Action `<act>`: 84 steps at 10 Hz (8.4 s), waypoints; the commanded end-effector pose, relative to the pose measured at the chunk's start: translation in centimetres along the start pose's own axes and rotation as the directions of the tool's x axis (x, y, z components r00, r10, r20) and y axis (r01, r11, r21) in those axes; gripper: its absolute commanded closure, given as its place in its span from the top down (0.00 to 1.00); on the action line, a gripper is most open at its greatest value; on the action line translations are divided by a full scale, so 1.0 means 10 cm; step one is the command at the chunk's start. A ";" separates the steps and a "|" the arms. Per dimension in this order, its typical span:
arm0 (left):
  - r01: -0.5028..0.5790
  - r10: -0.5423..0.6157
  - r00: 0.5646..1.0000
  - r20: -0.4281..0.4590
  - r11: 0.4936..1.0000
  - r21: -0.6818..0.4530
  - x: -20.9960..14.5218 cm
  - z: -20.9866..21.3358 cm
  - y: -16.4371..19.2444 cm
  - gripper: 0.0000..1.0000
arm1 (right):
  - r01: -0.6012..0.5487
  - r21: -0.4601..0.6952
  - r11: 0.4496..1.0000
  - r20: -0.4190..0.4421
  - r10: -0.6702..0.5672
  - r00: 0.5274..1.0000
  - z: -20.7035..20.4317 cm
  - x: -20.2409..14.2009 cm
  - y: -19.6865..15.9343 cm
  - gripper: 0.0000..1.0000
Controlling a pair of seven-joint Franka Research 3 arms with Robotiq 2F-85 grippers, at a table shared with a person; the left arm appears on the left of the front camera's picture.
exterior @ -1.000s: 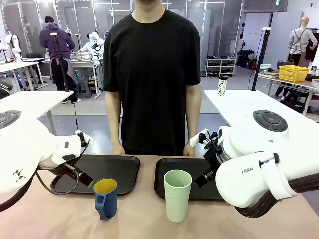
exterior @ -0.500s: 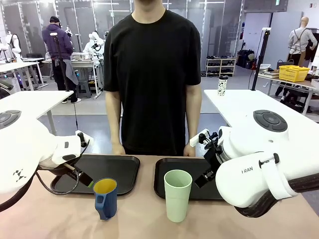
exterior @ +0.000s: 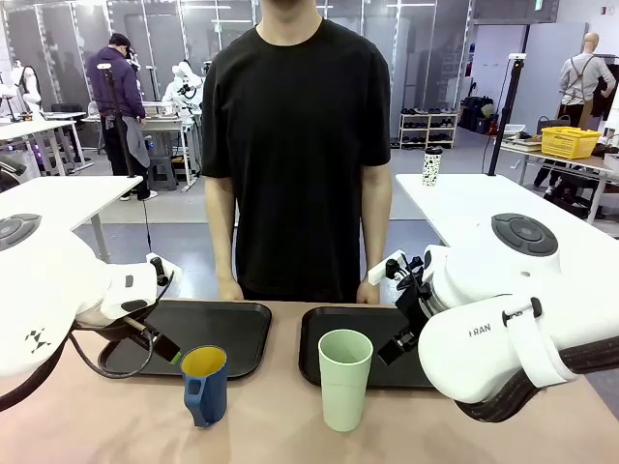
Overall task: Sort and store the cups by type.
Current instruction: Pick up the Reusable plastic cup.
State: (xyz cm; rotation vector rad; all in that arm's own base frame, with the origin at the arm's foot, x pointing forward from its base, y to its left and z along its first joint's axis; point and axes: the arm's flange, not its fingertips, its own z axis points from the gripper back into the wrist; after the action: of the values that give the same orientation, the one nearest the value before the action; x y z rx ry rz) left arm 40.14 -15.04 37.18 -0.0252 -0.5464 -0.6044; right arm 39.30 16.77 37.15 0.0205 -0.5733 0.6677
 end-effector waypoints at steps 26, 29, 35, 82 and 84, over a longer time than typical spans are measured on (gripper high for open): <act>0.025 -0.027 0.998 0.049 0.999 0.043 0.52 0.47 0.28 1.00 | 0.216 -0.112 0.970 0.018 -0.215 0.976 0.98 0.35 -0.37 1.00; -0.149 0.146 0.988 0.049 0.987 0.060 0.60 0.44 0.96 1.00 | 0.378 -0.129 0.917 -0.025 -0.384 0.923 0.94 0.27 -1.13 1.00; -0.309 0.313 0.945 -0.096 0.950 0.049 0.68 0.30 1.75 1.00 | 0.494 -0.116 0.862 -0.140 -0.507 0.851 0.84 0.29 -2.02 1.00; -0.314 0.320 0.943 -0.091 0.947 0.073 0.59 0.24 1.78 1.00 | -0.639 0.228 0.735 -0.095 0.670 0.736 1.05 0.17 -1.75 1.00; -0.314 0.320 0.943 -0.091 0.947 0.073 0.59 0.24 1.78 1.00 | -0.642 0.231 0.731 -0.095 0.673 0.733 1.04 0.17 -1.74 1.00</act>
State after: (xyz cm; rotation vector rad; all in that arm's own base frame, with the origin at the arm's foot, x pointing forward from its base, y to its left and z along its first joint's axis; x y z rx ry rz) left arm 52.87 -3.24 44.45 -0.0232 -0.4464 -0.2767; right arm 45.50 1.86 49.63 -0.0754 -0.3346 1.4147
